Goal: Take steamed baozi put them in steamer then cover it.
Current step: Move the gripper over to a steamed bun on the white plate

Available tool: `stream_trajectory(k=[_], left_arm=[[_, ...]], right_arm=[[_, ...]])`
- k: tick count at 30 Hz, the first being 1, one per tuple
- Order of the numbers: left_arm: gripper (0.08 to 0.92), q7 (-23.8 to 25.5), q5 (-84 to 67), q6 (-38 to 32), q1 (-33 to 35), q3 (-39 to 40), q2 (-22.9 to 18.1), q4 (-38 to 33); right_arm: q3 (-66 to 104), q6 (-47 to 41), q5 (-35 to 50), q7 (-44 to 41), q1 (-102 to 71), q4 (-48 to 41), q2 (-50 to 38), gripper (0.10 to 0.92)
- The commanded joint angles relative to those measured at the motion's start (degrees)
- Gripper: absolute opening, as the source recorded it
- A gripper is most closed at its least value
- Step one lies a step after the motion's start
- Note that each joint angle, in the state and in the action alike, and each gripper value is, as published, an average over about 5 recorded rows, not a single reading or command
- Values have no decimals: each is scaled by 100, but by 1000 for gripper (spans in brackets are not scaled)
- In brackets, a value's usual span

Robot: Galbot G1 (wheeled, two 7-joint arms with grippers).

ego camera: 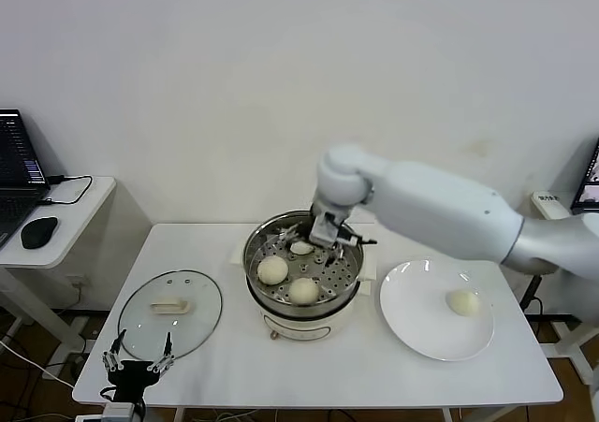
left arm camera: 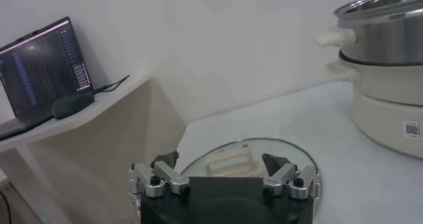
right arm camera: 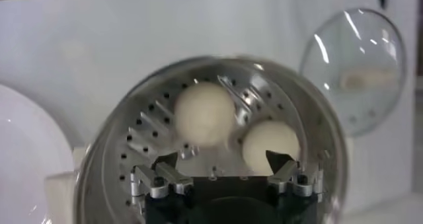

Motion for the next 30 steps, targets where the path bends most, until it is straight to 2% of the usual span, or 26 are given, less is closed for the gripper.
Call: stream_trajectory(k=[1,5,10,20,30], left_arm=[[823,32,-3,1,7,46,20,-30],[823,74,-27,5,12,128,40,-67],[823,102,-44,11,57,232,57,-124],[823,125,-38,42,145,260,39,-144],[823,110,-15,44,256,228,30,-109]], right_arm=[[500,-2237,1598,217,289,-229,-1275,823],[626,-3339,1741,129,100,-44,-1911,823],[1106,-3858,1070,-24,-521,-69,-2568,823],[2214,-3297,-524,-155,-2290,-272,-3091,823],[2588,-2933,-1088,37,-3182,-1015,-2690,823]])
